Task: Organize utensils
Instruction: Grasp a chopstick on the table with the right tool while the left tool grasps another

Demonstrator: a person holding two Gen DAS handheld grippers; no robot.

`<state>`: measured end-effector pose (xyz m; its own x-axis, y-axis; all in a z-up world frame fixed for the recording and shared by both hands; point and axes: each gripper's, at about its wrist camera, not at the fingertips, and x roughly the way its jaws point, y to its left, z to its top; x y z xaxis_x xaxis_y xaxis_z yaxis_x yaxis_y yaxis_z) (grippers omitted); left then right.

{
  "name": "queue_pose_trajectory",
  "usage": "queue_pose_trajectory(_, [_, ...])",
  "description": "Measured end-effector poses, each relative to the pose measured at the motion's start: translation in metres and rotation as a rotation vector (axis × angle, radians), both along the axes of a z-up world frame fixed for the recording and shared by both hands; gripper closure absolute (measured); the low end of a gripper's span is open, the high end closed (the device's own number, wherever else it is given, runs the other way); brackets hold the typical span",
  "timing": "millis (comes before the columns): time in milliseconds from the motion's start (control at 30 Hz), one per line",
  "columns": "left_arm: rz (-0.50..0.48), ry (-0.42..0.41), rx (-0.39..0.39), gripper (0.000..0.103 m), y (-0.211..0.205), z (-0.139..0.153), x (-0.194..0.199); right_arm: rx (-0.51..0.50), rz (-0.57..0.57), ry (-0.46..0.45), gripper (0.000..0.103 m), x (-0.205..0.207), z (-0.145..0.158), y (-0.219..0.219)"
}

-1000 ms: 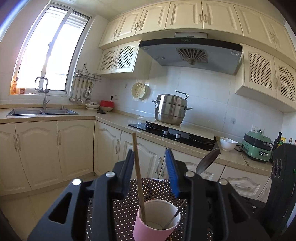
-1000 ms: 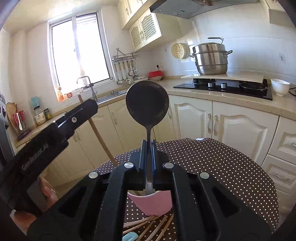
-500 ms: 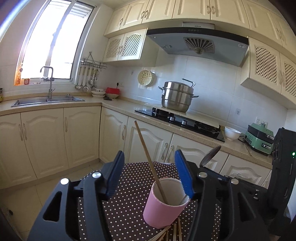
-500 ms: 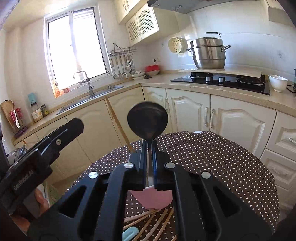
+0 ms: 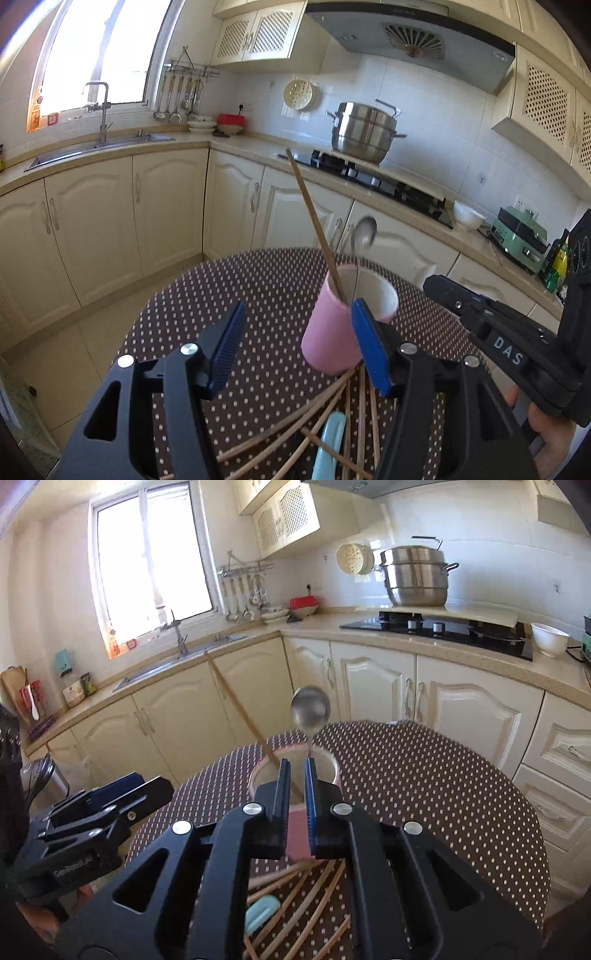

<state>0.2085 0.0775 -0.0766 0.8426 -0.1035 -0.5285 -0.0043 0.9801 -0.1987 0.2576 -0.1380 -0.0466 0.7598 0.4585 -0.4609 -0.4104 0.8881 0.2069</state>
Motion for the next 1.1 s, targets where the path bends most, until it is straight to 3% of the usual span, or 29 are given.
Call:
queue_pose_trajectory(333, [-0.015, 0.175, 0.008, 0.044, 0.014, -0.040, -0.027, -0.227, 0.248, 0.268, 0.094, -0.047, -0.075, 0.029])
queue_pose_trajectory(500, [-0.027, 0.214, 0.027, 0.044, 0.013, -0.056, -0.041, -0.271, 0.294, 0.334, 0.094, -0.062, -0.098, 0.033])
queue_pose_trajectory(867, [-0.041, 0.259, 0.042, 0.044, 0.018, -0.066, -0.041, -0.324, 0.290, 0.325, 0.091, -0.067, -0.112, 0.045])
queue_pose_trajectory(1100, [-0.093, 0.286, 0.080, 0.044, 0.008, -0.076, -0.026, -0.270, 0.253, 0.291, 0.097, -0.062, -0.107, 0.026])
